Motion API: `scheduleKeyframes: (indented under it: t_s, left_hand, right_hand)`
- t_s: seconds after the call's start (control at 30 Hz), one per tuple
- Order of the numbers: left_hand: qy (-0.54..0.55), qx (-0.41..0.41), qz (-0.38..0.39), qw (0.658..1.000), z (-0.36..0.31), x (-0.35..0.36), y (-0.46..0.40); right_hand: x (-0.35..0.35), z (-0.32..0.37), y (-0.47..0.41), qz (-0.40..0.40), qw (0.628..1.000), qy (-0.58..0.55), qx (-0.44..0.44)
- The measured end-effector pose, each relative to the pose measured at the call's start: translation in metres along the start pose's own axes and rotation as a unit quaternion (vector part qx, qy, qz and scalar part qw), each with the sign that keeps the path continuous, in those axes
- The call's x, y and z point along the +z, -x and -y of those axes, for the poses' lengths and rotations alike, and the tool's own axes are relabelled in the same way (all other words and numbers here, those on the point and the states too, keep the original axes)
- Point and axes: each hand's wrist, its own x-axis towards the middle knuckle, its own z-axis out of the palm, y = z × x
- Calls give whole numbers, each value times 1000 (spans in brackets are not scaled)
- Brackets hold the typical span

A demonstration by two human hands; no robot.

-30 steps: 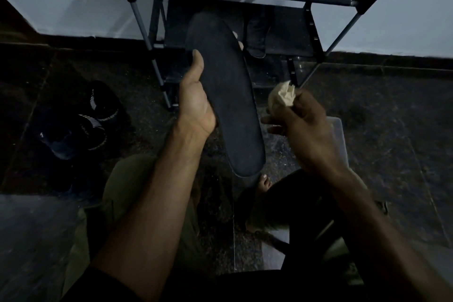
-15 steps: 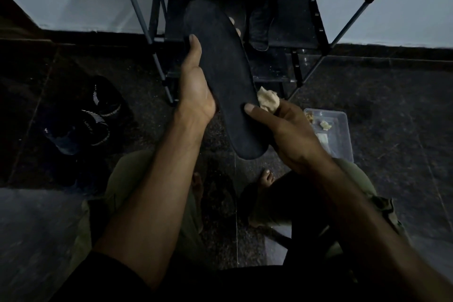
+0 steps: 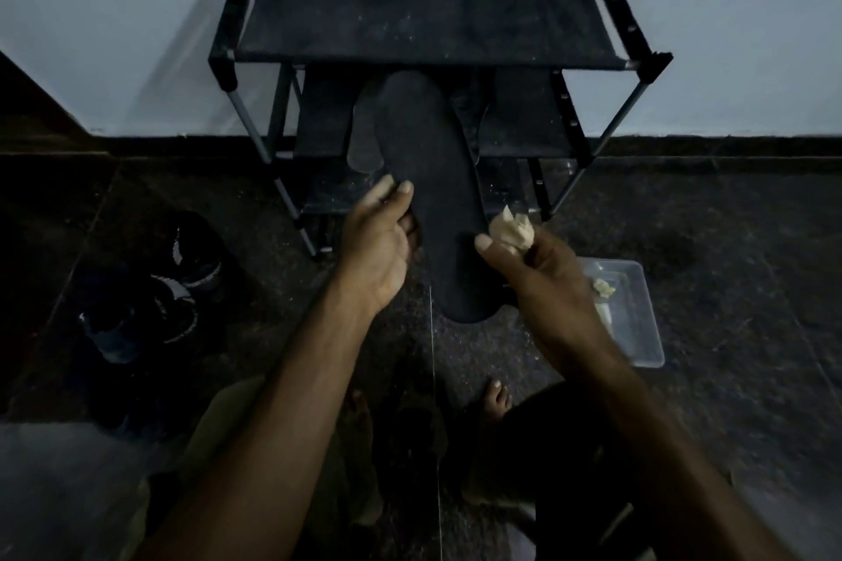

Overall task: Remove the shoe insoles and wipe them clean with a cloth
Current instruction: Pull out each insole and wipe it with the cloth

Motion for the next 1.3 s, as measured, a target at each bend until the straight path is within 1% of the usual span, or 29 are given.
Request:
scheduleKeyframes:
  t_s: [0.13, 0.23, 0.37, 0.57, 0.73, 0.83, 1.0, 1.3]
  left_hand:
    - [-3, 3, -11, 1000, -16, 22, -28]
    - [-23, 1, 0, 1000, -30, 45, -49]
    - [-36, -5, 22, 999, -42, 79, -80]
    - [-120, 3, 30, 992, -60, 116, -147]
    - [-156, 10, 29, 987, -69, 143, -192]
    - [-204, 12, 29, 979, -65, 151, -217]
    - [-278, 4, 19, 960, -49, 152, -250]
    - [-284, -9, 8, 959, -38, 139, -276]
  right_hand:
    - [-10, 5, -15, -7, 1000, -21, 9]
    - [-16, 17, -34, -24, 999, -26, -14]
    - [-26, 46, -68, -65, 996, 10, -66]
    - [-47, 97, -137, -133, 977, 65, -151]
    - [-59, 117, -189, -160, 965, 103, -182]
    - [-63, 117, -215, -177, 958, 118, -190]
    - [-71, 99, -254, -203, 954, 154, -157]
    - [-73, 81, -278, -209, 946, 182, -168]
